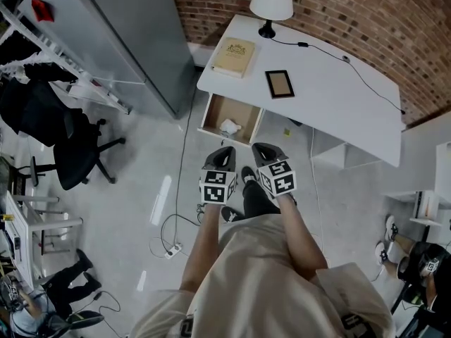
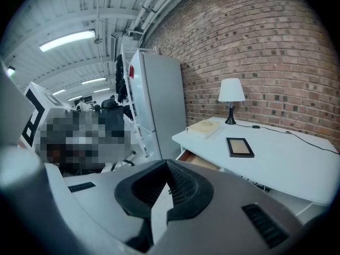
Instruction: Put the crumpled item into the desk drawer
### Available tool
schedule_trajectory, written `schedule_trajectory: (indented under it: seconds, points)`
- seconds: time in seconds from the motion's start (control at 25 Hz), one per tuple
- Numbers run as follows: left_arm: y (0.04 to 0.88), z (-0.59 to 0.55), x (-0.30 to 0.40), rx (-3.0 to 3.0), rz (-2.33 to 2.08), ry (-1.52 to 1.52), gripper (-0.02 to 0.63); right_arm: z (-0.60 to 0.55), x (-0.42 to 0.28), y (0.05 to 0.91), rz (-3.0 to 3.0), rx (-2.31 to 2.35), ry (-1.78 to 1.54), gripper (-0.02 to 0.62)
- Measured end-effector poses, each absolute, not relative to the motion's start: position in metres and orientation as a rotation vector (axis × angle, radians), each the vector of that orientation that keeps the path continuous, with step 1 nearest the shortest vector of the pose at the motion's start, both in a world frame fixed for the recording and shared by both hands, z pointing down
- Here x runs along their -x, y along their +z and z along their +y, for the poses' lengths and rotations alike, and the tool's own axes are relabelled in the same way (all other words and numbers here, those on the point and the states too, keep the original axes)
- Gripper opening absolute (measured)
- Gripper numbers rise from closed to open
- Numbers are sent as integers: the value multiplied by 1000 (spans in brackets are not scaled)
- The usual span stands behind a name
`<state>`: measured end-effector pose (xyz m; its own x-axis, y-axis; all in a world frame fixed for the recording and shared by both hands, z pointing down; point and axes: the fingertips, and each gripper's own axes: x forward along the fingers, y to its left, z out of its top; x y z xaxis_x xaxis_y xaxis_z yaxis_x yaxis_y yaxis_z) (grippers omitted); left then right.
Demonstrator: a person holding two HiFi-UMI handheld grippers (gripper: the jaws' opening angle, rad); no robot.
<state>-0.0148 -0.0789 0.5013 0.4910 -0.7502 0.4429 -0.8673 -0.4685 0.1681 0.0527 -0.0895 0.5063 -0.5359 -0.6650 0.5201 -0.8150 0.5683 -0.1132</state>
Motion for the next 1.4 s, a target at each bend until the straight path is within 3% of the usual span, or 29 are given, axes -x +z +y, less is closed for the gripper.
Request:
schedule_trajectory:
  seconds: [1.4]
  points:
    - [498,-66,20,-2383,-1357,472,17,-74,-46,499,-2385,-1196,469,25]
